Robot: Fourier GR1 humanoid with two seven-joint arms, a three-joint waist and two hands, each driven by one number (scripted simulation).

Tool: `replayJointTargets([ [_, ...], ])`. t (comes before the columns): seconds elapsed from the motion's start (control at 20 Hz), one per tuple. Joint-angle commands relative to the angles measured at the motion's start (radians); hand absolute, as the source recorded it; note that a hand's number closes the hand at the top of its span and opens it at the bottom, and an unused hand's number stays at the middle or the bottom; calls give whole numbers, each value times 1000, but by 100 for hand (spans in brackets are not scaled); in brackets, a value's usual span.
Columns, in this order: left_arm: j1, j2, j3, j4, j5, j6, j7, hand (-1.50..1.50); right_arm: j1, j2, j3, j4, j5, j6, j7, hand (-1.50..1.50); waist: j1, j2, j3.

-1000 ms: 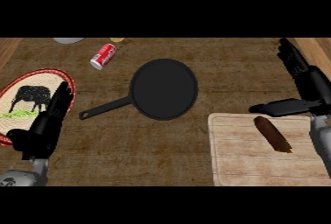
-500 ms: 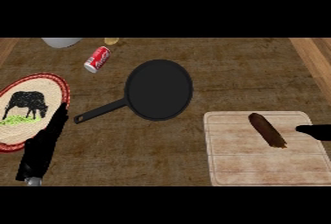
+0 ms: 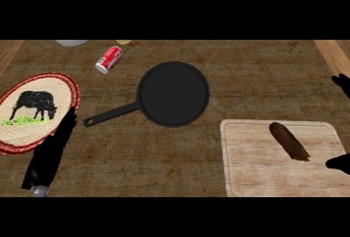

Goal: Pick the sweet potato from the cutting board and place it in the pan

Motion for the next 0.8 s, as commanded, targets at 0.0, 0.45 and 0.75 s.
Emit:
replayJointTargets([
  [0.0, -26, 5, 13, -24, -6, -15, 34, 0, -72, 9, 87, -82, -18, 156, 166, -150, 16, 3, 1],
  [0.45, -21, -41, 16, -11, -47, -25, 55, 0, -313, 201, 218, -24, -2, 378, 514, -150, 16, 4, 1],
  [0.75, -30, -10, 63, -25, -32, -78, 60, 0, -339, 261, 300, 73, 77, 442, 552, -150, 13, 3, 1],
])
